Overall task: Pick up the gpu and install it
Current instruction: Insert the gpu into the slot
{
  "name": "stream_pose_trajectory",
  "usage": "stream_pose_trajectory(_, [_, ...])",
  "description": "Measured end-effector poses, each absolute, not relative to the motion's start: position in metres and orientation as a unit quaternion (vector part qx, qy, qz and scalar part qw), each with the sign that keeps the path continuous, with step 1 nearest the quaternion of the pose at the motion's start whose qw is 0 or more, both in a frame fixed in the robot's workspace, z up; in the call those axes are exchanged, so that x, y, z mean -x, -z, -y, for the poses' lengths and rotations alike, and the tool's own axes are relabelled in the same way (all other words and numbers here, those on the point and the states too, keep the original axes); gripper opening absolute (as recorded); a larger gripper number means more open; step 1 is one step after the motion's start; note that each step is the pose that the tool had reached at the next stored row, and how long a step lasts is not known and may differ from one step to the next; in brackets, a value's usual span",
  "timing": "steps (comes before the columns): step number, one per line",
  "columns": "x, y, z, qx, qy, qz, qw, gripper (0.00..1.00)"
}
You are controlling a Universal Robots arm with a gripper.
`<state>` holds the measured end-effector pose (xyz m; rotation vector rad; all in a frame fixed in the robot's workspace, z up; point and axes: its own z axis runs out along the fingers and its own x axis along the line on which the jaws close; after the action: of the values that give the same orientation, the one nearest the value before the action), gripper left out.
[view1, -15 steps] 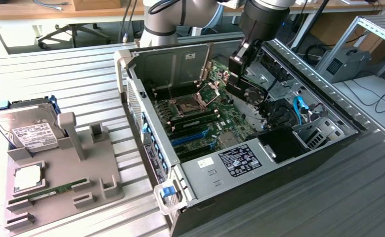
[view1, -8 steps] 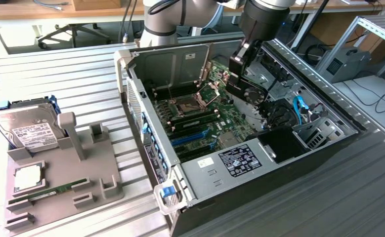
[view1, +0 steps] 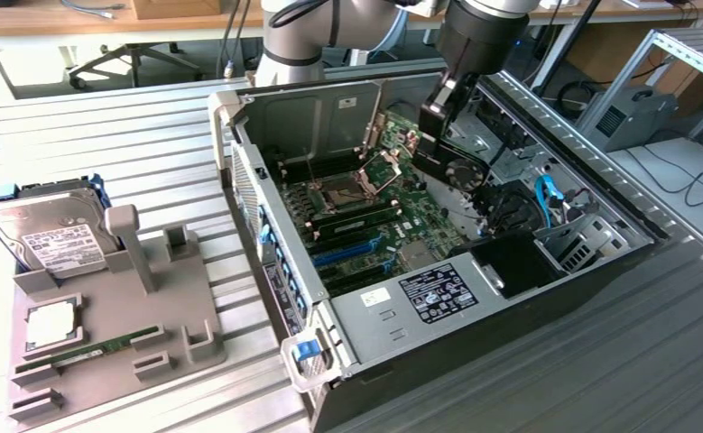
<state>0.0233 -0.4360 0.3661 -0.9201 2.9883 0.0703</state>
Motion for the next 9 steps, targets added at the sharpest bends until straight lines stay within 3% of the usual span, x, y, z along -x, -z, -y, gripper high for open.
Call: stream_pose_trajectory(9, [-0.0233,-0.3661,0.4360,0.306,-0.023,-0.952,0.007,0.27])
